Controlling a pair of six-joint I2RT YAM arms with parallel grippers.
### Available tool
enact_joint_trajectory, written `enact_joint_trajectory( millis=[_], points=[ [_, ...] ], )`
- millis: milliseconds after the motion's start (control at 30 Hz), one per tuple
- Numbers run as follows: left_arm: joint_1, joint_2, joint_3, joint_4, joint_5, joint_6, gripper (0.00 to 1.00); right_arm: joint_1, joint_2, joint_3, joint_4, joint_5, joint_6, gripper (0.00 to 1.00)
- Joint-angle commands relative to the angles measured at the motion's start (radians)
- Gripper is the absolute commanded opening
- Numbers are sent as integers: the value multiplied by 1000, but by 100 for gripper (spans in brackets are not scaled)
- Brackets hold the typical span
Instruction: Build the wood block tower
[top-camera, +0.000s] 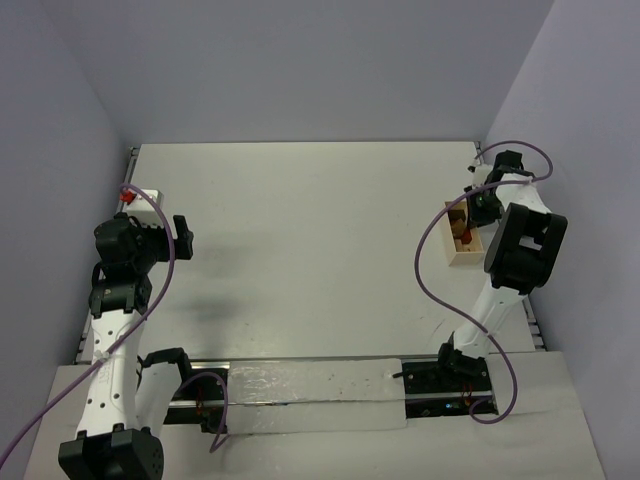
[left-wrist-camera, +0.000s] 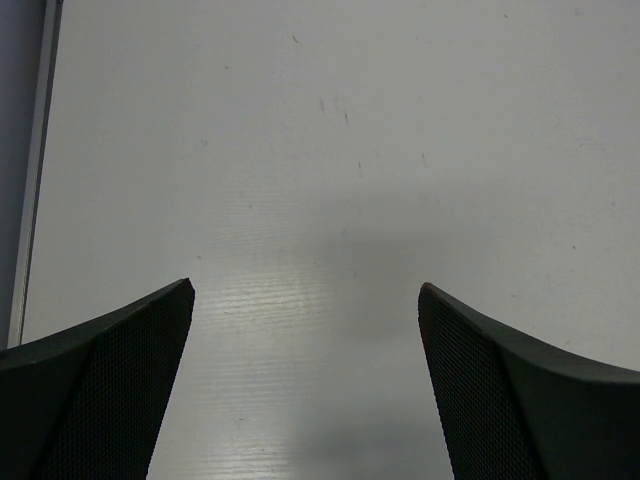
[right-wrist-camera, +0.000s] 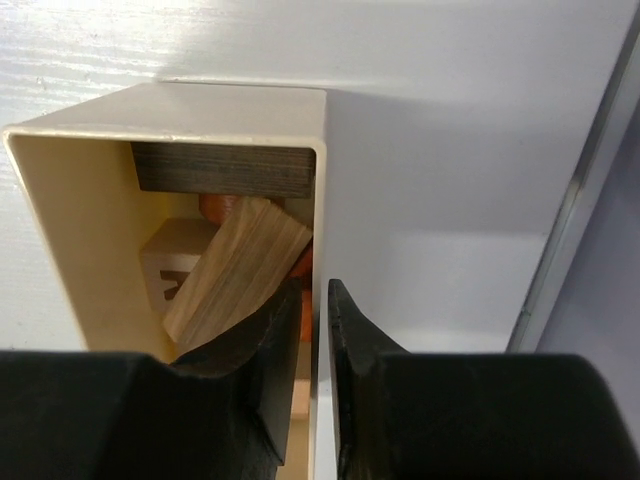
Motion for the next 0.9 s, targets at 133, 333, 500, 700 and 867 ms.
enact_joint_trajectory(
  millis=[133,333,500,700,867],
  points=[
    [8,-3,9,16,24,5,99,12,14,19,29,11,8,0],
    [9,-5,9,16,23,3,99,26,-27,24,11,0,19,0],
    [9,-13,10,14,25,3,99,101,-150,48,-18,19,33,0],
    [8,-23,8,18,17,1,99,321,-335,56,31,189,42,0],
    [8,-23,15,18,1,-12,99,526,-404,26,127,383,65,0]
  ],
)
